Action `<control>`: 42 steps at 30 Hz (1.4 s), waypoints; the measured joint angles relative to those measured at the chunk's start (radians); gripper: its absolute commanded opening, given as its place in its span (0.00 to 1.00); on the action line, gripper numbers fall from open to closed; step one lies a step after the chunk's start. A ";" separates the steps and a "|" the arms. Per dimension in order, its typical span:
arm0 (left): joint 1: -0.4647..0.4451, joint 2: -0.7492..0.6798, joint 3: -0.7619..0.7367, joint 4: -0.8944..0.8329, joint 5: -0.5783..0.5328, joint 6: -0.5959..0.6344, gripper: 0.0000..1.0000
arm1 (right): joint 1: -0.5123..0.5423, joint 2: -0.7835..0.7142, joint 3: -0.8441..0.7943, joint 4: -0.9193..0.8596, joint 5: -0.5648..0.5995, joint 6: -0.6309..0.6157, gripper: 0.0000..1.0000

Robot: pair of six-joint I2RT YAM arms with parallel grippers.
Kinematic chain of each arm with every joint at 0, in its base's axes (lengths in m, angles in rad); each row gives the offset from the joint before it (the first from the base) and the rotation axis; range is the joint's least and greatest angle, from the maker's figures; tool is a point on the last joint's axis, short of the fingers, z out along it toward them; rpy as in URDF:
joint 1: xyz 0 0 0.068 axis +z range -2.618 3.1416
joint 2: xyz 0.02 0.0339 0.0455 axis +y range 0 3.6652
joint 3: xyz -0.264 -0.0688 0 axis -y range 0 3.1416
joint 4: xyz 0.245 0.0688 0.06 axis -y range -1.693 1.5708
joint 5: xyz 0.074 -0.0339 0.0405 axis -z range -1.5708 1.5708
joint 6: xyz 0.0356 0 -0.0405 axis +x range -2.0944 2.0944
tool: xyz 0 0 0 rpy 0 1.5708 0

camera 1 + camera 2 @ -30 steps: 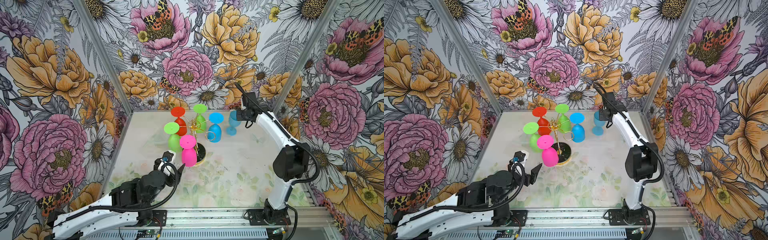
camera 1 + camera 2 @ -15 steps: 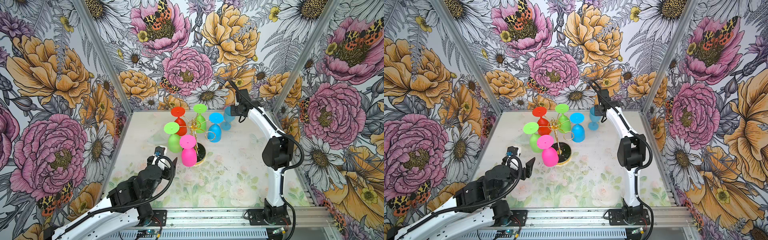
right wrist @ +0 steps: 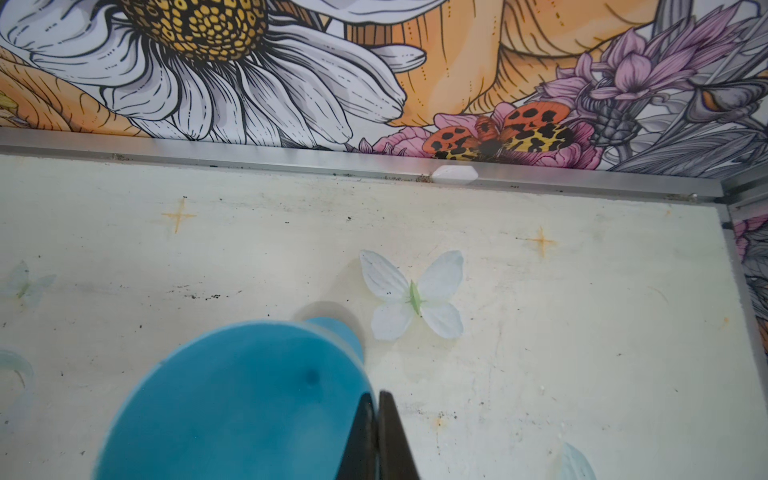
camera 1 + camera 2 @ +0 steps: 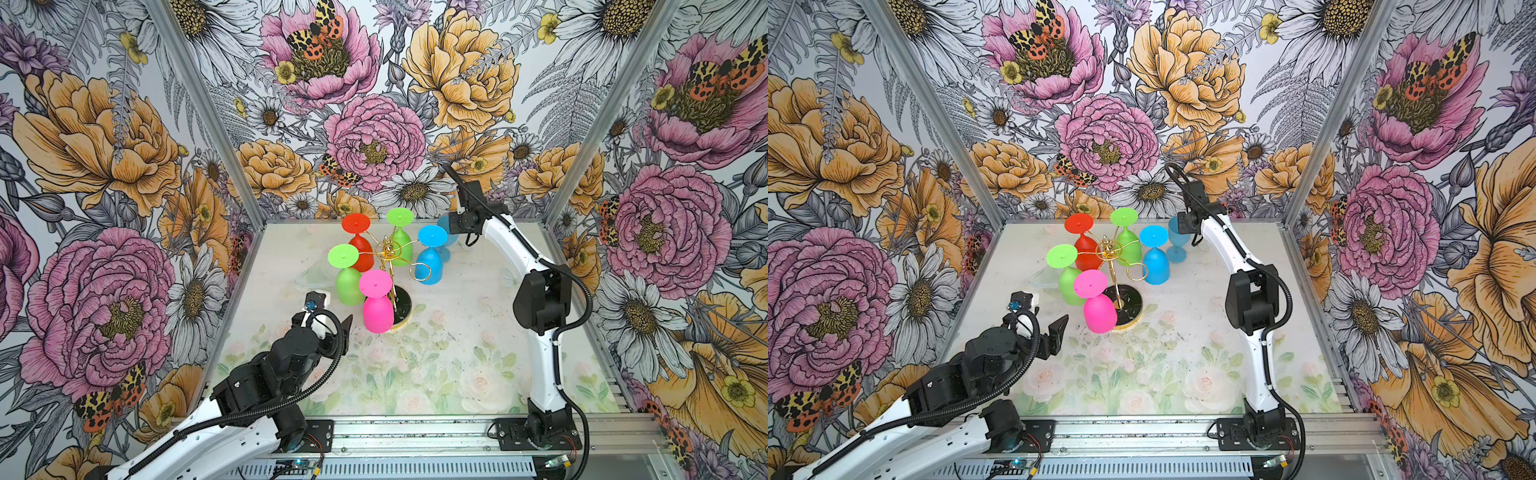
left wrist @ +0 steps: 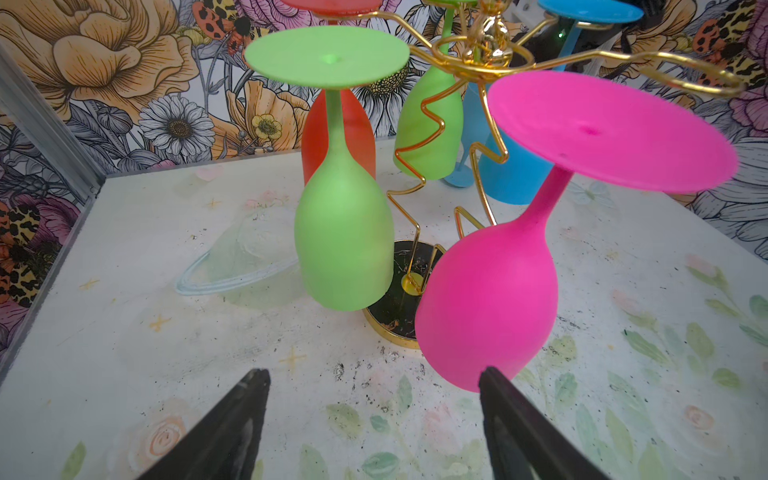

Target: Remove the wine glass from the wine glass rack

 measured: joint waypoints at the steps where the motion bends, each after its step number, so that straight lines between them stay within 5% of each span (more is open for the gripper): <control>1: 0.000 0.000 0.000 0.000 0.001 0.000 0.81 | 0.000 0.002 0.000 0.000 -0.003 0.000 0.03; 17: 0.000 0.000 0.000 -0.007 0.008 0.000 0.82 | 0.001 0.005 0.000 0.000 -0.014 0.006 0.26; 30: 0.000 0.003 0.000 -0.007 0.008 0.000 0.82 | 0.001 -0.058 0.000 -0.011 -0.040 -0.018 0.61; 42: 0.006 0.004 0.000 -0.007 0.008 0.000 0.82 | -0.010 -0.394 -0.161 -0.015 -0.167 0.029 0.62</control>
